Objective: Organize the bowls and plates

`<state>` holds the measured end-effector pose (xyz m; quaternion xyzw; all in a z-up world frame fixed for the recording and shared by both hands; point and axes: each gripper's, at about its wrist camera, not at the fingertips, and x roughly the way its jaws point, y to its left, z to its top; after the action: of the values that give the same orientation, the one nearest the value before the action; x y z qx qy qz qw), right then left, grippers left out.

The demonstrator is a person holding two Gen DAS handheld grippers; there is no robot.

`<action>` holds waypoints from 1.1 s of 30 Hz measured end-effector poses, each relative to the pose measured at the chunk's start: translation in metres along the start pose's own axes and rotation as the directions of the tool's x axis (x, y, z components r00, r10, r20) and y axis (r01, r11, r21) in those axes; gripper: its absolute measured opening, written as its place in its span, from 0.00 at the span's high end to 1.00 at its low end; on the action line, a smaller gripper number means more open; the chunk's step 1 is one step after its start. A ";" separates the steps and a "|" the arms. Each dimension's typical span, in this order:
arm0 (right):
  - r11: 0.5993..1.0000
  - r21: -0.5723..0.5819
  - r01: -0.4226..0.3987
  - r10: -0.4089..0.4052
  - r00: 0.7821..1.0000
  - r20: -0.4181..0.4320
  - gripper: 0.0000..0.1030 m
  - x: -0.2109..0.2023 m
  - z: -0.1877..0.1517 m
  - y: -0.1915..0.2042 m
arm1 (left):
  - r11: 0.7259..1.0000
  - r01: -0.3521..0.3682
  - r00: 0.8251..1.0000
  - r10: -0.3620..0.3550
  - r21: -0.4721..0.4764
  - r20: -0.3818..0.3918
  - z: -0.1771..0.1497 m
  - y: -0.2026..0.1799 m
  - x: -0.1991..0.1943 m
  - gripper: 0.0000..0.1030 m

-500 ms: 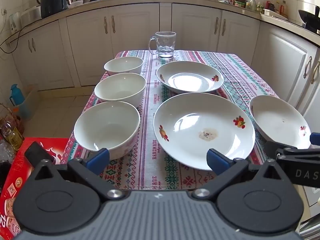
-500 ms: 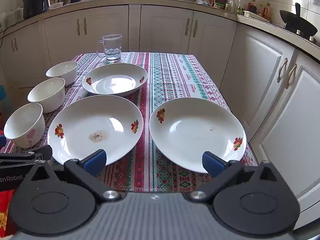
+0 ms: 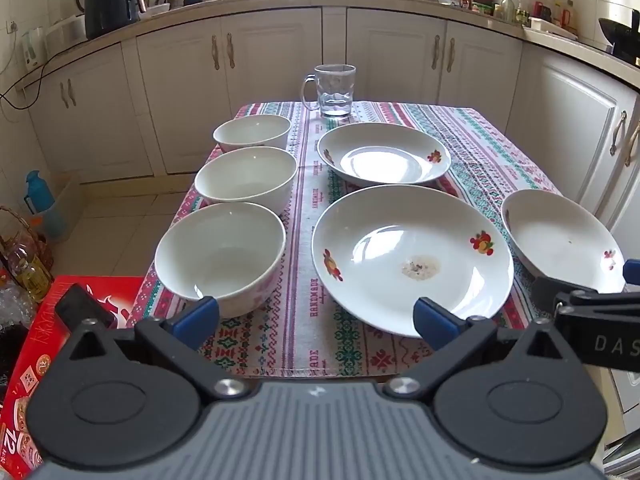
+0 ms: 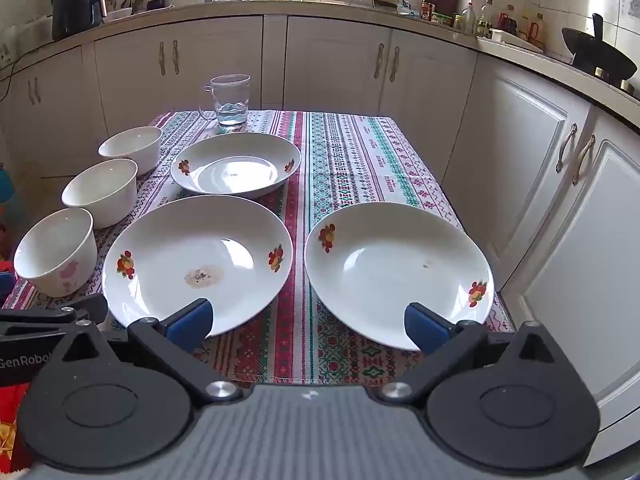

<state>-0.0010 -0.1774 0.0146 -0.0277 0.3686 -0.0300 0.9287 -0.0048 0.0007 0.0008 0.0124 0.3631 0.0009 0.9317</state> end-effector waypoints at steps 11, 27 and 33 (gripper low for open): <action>1.000 -0.007 -0.001 0.001 1.000 0.005 0.00 0.000 0.000 0.001 | 1.000 -0.003 1.000 0.003 -0.001 -0.001 0.000 0.000 0.000 0.01; 1.000 -0.010 -0.002 0.003 1.000 0.007 0.00 0.000 0.000 0.000 | 1.000 -0.006 1.000 0.006 -0.001 -0.001 0.001 -0.001 0.000 0.01; 1.000 -0.009 -0.003 0.004 1.000 0.008 0.00 0.000 0.000 0.000 | 1.000 -0.006 1.000 0.006 0.000 0.001 0.001 -0.001 0.000 0.01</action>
<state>-0.0011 -0.1770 0.0149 -0.0314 0.3648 -0.0265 0.9302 -0.0040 0.0000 0.0019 0.0134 0.3628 0.0038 0.9318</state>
